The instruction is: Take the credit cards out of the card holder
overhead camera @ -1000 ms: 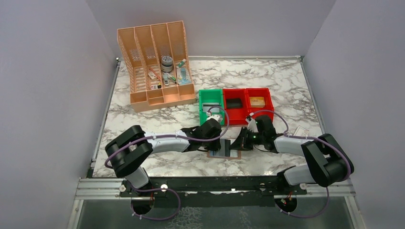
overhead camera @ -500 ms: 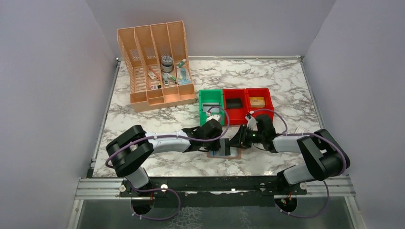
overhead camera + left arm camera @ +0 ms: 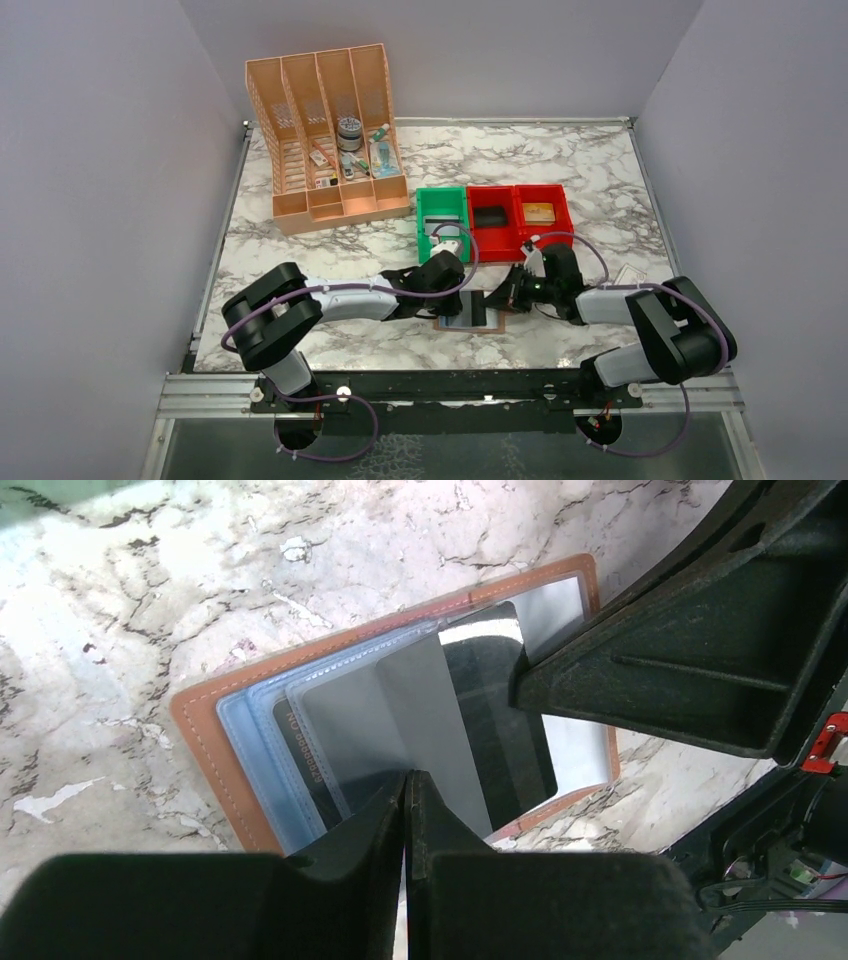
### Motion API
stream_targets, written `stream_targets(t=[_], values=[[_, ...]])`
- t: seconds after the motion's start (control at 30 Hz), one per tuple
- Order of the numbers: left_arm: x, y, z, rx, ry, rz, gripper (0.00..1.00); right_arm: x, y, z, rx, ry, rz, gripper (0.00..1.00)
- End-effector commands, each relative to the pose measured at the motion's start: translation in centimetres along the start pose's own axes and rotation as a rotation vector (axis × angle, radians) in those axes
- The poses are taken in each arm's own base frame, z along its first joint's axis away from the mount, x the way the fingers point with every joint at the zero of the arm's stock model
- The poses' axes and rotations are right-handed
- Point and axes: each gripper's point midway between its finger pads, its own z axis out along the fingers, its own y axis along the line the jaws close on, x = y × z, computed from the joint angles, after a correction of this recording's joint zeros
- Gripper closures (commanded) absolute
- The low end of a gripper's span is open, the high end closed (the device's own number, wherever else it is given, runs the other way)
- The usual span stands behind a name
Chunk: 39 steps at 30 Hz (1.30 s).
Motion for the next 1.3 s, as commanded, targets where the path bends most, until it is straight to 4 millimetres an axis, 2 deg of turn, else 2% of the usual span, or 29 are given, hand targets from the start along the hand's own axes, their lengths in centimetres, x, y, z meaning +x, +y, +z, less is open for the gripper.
stream_targets(t=[0.0,0.07,0.13,0.2,0.3,0.43,0.57,0.7,0.8,0.93,1.07,1.17,1.27], values=[[4.6,4.3,1.0,-0.118,0.129,0.038,0.93,0.2,-1.1,-0.5,0.045,-0.046,0.073,0.97],[4.8,4.0,1.2,-0.102,0.14,0.04,0.95,0.5,0.2,-0.7,-0.04,-0.05,0.065,0.89],[4.7,3.8,1.2,-0.095,0.14,0.045,0.96,0.8,0.5,-0.7,-0.073,-0.04,0.059,0.8],[4.6,3.7,1.2,-0.096,0.137,0.043,0.96,1.1,0.5,-0.4,-0.085,-0.013,0.054,0.76],[4.9,4.0,1.2,-0.107,0.141,0.034,0.97,1.6,0.8,-0.1,-0.13,0.023,0.051,0.75],[5.2,4.4,0.9,-0.116,0.139,0.018,0.98,1.8,0.5,0.1,-0.138,0.017,0.075,0.83],[4.9,4.7,0.6,-0.136,0.129,0.021,0.98,1.3,0.8,0.0,-0.127,0.007,0.064,0.99],[4.2,4.6,0.1,-0.141,0.106,0.032,0.96,-0.6,-0.4,-0.9,0.041,-0.068,0.007,0.99],[3.5,3.8,-0.4,-0.114,0.093,0.049,0.94,-2.4,-0.3,-2.7,0.136,-0.156,-0.059,0.99],[2.0,2.3,-1.4,-0.063,0.053,0.064,0.9,-6.1,2.3,-6.1,0.174,-0.357,-0.185,0.99],[0.8,0.8,-2.1,-0.014,0.022,0.07,0.83,-9.9,5.9,-9.4,0.158,-0.554,-0.347,0.99],[-0.2,-0.4,-2.8,0.026,-0.006,0.078,0.77,-12.5,7.1,-10.4,0.196,-0.628,-0.462,0.99],[-1.1,-0.3,-3.7,0.012,-0.038,0.088,0.69,-14.2,8.4,-9.9,0.198,-0.61,-0.584,0.99]])
